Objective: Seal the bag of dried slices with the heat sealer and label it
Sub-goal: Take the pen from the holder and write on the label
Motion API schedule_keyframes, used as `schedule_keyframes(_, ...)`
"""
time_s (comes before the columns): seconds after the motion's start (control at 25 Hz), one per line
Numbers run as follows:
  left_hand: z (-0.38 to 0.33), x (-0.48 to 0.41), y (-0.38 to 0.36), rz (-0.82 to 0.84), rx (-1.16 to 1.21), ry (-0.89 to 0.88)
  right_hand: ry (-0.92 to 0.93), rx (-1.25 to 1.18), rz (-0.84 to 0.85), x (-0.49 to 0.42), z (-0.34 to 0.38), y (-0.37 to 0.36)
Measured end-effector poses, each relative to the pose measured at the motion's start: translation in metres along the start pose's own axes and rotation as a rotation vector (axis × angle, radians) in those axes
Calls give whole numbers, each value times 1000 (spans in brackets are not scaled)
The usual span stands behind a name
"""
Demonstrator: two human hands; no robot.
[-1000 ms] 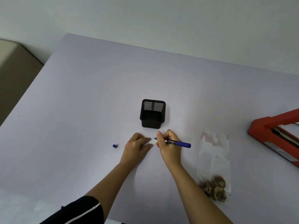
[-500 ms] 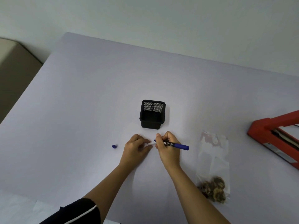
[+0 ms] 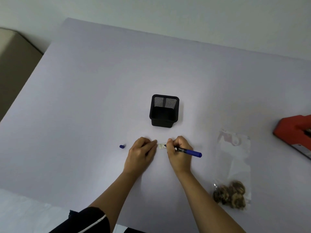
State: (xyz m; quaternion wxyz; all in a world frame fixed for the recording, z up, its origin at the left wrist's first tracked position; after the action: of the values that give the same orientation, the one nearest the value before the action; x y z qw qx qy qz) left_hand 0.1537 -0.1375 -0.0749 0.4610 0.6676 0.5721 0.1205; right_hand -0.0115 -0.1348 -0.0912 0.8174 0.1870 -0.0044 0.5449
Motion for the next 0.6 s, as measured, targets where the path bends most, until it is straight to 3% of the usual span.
schedule_keyframes(0.6, -1, 1, -2, -9, -28, -32, 172, 42, -48, 6, 8, -1)
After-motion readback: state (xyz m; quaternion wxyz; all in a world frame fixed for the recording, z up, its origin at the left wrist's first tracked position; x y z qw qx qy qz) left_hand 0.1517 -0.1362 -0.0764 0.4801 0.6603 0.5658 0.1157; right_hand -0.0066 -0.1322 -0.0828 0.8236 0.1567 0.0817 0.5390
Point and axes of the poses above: each hand's wrist, its own x-axis away from the middle knuckle, its own y-axis out of the back of the hand, z = x × y, the point moved 10 cm from there along -x, towards the middle knuckle, and after that the axes turned 13 degrees about -y, right-handed, at the moved point
